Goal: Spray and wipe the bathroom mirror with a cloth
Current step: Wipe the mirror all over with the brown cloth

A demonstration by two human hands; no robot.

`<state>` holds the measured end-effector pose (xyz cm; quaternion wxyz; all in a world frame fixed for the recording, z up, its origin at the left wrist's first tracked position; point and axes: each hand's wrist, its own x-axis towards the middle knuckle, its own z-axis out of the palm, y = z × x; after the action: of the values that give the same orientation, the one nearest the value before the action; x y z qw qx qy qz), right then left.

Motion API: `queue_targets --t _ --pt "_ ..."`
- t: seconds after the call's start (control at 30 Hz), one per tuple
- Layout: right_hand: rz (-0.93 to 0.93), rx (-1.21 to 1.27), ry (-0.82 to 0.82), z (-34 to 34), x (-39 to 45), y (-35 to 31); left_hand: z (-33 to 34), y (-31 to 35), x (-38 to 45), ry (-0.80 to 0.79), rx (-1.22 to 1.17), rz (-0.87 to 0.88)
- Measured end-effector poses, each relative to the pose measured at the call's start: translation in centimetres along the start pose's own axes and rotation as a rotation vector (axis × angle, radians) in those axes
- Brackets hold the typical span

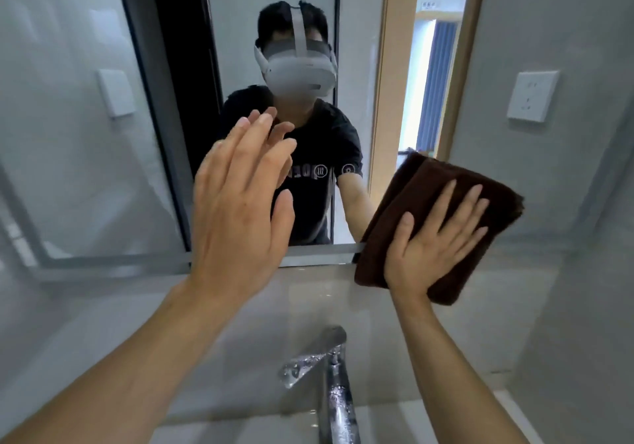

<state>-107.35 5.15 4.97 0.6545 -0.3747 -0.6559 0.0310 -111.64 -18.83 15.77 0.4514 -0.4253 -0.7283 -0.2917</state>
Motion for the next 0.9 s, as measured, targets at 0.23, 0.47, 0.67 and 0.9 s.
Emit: queue_targets --t 0.23,0.47,0.67,0.9 --pt "-0.356 0.034 -0.065 0.9 -5.4 -8.0 -4.9 -6.9 -2.2 0.179 -0.071 -0.268" --pt "-0.749 0.065 -0.188 1.0 -9.2 -15.5 -8.1 -12.2 -5.3 0.212 -0.022 -0.348" --pt "-1.093 0.145 -0.288 1.1 -11.0 -22.4 -10.1 -14.7 -6.9 0.201 0.056 -0.410" --pt "-1.419 0.335 -0.392 4.2 -13.5 -30.2 -13.2 -16.4 -7.0 0.231 0.121 -0.429"
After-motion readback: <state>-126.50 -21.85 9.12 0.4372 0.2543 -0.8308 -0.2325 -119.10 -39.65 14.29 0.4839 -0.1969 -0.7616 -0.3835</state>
